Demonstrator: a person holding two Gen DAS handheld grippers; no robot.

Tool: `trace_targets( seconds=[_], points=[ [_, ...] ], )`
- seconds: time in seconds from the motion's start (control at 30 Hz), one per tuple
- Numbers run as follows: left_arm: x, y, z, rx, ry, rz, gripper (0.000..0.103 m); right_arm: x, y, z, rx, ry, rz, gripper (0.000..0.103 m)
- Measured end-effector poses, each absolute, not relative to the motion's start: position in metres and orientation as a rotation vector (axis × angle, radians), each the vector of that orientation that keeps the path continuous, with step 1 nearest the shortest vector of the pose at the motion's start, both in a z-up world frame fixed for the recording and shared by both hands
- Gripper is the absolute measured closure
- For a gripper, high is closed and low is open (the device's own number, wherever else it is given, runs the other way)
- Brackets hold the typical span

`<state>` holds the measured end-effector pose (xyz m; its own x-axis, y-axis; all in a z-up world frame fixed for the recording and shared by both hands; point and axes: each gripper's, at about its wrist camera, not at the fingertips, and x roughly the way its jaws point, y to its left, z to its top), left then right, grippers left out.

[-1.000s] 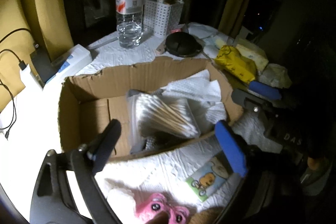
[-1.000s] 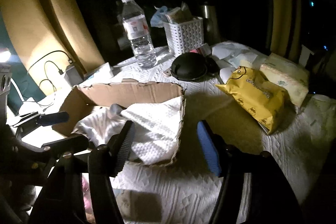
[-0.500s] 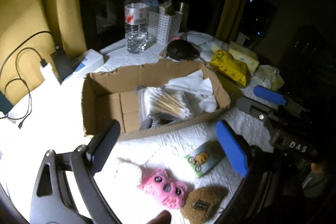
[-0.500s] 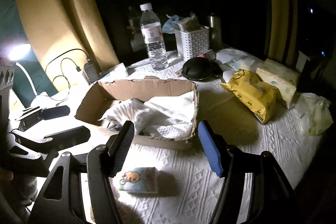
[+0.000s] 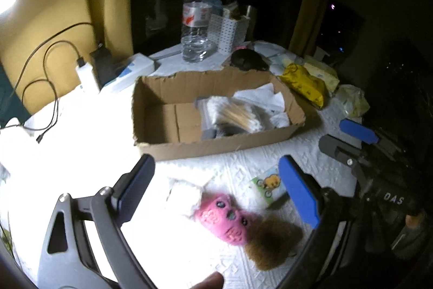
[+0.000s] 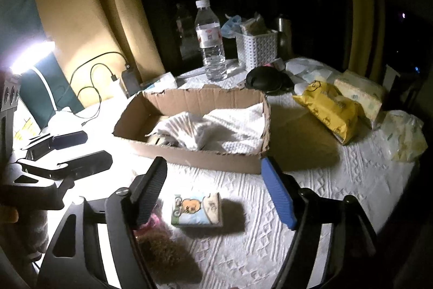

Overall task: Organize soft objects
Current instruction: 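Withdraw both tools from the box toward the pink plush and tissue pack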

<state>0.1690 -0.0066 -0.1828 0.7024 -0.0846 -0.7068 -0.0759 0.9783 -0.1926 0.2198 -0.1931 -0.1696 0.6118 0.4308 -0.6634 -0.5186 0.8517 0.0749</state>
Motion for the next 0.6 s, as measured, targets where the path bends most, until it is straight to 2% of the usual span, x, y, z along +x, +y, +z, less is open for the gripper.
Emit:
trace_targets(
  seconds=[0.6],
  points=[
    [0.143, 0.0, -0.222, -0.248, 0.864, 0.044, 0.009, 0.206, -0.179, -0.221, -0.161, 0.826, 0.592, 0.027]
  ],
)
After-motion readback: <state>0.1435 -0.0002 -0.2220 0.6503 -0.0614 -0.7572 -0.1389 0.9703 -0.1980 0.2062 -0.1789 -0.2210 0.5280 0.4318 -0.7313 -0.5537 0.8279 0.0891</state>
